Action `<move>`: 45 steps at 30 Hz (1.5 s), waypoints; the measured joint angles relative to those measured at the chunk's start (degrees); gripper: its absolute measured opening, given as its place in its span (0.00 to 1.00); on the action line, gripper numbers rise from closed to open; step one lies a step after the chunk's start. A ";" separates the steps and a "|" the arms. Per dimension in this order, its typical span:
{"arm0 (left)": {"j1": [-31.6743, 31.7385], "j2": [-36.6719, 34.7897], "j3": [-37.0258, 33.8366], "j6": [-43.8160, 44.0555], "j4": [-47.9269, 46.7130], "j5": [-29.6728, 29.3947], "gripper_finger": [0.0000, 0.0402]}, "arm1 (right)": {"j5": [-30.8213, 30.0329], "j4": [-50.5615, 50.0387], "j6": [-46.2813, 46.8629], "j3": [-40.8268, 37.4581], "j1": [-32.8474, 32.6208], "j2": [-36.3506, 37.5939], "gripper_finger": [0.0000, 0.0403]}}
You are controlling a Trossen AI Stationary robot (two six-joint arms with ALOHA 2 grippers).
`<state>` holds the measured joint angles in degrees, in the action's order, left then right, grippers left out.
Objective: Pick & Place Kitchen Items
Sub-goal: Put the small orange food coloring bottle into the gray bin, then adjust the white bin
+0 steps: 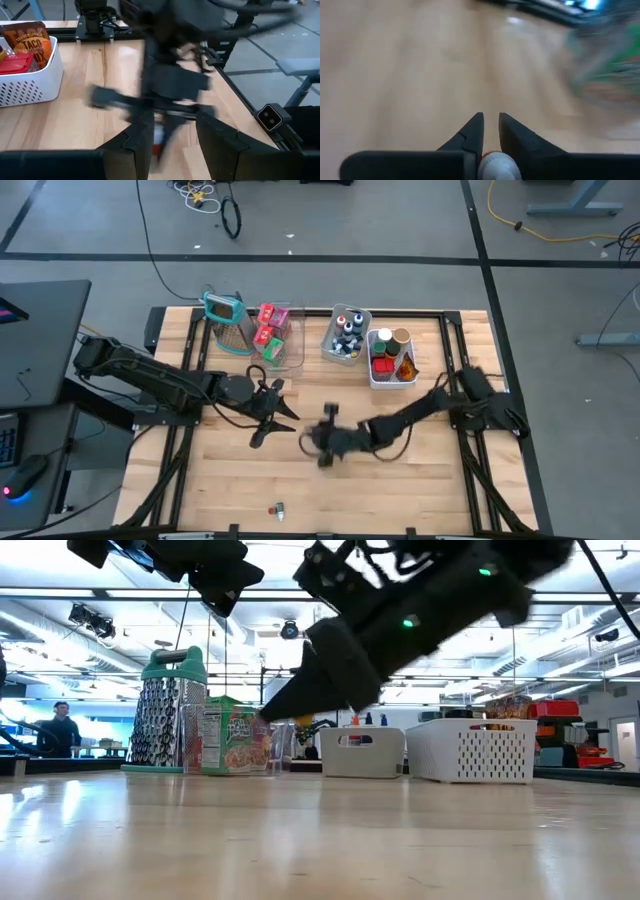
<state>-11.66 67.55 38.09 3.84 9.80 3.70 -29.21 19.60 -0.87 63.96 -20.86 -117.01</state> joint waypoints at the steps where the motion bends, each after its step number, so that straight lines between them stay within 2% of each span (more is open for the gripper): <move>1: 0.00 -0.01 0.00 0.00 -0.02 0.00 0.38 | -1.08 -1.81 -1.54 0.00 1.17 1.40 0.13; 7: 0.00 -0.02 0.00 0.23 -0.02 0.00 0.38 | -9.36 -8.76 -10.28 -0.01 7.29 11.09 0.22; 9: 0.00 0.00 0.00 0.26 -0.02 0.00 0.38 | -11.55 -10.41 -13.80 -0.01 10.11 14.09 0.20; 12: 0.00 -0.02 0.00 0.40 -0.02 0.00 0.38 | -11.48 -12.27 -14.92 0.00 15.59 17.95 0.15; 18: 0.00 -0.01 -0.02 0.44 -0.04 -0.02 0.38 | -3.36 -14.82 -9.14 0.00 28.95 19.09 0.02; 24: 0.00 -0.02 -0.02 0.48 -0.07 0.00 0.38 | 8.00 -19.29 -4.92 -0.07 37.79 17.79 0.06; 28: 0.00 -0.01 -0.02 2.48 -0.19 0.00 0.38 | 13.24 -20.30 -5.62 -0.07 38.73 17.81 0.12; 32: 0.00 0.00 -0.02 3.88 -0.28 0.00 0.38 | 15.80 -20.89 -6.94 -0.07 36.88 17.85 0.19; 39: -0.02 0.00 -0.02 4.41 0.02 -1.64 0.38 | 10.43 -28.47 -4.58 -0.07 32.69 17.85 0.35; 45: -0.02 0.00 -0.02 4.50 0.04 -4.32 0.38 | 10.64 -39.27 4.07 -0.07 29.40 17.85 0.40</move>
<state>-11.68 67.55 38.06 8.34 9.84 -0.62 -18.57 -19.67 3.20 63.90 8.54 -99.15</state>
